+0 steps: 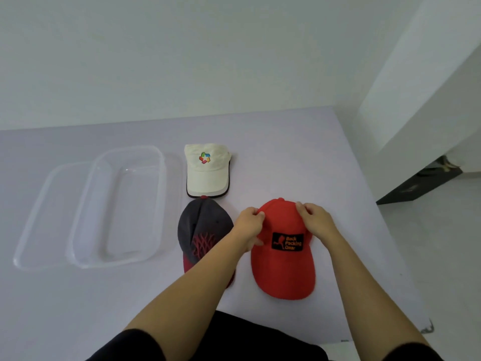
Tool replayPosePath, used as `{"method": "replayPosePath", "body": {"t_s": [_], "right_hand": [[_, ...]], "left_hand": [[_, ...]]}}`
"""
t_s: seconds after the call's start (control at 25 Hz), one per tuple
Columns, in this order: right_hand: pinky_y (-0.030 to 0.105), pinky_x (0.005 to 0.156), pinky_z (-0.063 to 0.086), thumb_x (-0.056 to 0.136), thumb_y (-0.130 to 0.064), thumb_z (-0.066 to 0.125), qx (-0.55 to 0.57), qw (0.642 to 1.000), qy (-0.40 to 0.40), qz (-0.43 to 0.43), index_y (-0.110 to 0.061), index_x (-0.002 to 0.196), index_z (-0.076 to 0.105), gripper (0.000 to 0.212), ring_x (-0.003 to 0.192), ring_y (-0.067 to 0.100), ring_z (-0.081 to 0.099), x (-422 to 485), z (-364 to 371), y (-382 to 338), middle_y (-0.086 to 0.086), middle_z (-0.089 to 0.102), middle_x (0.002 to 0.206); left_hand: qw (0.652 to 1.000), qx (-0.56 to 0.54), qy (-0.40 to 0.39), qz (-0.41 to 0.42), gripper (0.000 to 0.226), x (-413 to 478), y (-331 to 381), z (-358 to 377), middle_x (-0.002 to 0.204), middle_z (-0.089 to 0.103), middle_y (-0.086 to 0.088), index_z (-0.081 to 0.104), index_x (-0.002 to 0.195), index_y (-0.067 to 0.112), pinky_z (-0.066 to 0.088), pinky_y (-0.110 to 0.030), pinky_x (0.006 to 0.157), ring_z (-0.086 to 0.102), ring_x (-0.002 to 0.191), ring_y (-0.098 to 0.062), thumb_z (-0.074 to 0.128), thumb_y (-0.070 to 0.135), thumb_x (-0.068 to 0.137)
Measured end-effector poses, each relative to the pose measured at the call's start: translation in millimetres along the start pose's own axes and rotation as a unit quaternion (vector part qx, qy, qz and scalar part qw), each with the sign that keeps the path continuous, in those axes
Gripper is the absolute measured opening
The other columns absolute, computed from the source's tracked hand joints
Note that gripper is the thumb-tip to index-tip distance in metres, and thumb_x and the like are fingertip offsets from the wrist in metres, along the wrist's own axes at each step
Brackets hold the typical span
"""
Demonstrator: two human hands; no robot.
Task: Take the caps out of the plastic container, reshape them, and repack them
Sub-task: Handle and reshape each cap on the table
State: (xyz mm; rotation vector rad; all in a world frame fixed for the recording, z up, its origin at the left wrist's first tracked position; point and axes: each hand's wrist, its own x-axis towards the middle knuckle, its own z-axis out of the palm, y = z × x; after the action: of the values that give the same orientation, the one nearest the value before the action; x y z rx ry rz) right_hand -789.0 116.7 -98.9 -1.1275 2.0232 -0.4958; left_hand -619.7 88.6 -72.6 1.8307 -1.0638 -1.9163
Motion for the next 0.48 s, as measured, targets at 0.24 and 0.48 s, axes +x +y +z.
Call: {"method": "replayPosePath", "body": {"t_s": [0.24, 0.48], "right_hand": [[0.041, 0.070, 0.051, 0.095, -0.047, 0.042, 0.148, 0.989, 0.008, 0.003, -0.011, 0.079, 0.053, 0.041, 0.070, 0.018, 0.051, 5, 0, 1, 0.000, 0.054, 0.075], [0.031, 0.072, 0.052, 0.089, -0.049, 0.053, 0.143, 0.988, -0.027, -0.043, -0.018, 0.092, 0.063, 0.033, 0.083, 0.016, 0.062, 9, 8, 6, -0.004, 0.066, 0.087]], "left_hand": [[0.999, -0.028, 0.034, -0.002, 0.024, 9, 2, 2, 0.119, 0.044, -0.011, 0.047, 0.118, 0.004, 0.049, -0.059, 0.088, 0.046, 0.105, -0.029, 0.037, 0.018, 0.101], [1.000, -0.008, -0.005, -0.014, 0.044, 8, 11, 11, 0.135, 0.050, -0.015, 0.045, 0.132, 0.003, 0.046, -0.064, 0.088, 0.049, 0.123, -0.039, 0.053, 0.027, 0.096]]}}
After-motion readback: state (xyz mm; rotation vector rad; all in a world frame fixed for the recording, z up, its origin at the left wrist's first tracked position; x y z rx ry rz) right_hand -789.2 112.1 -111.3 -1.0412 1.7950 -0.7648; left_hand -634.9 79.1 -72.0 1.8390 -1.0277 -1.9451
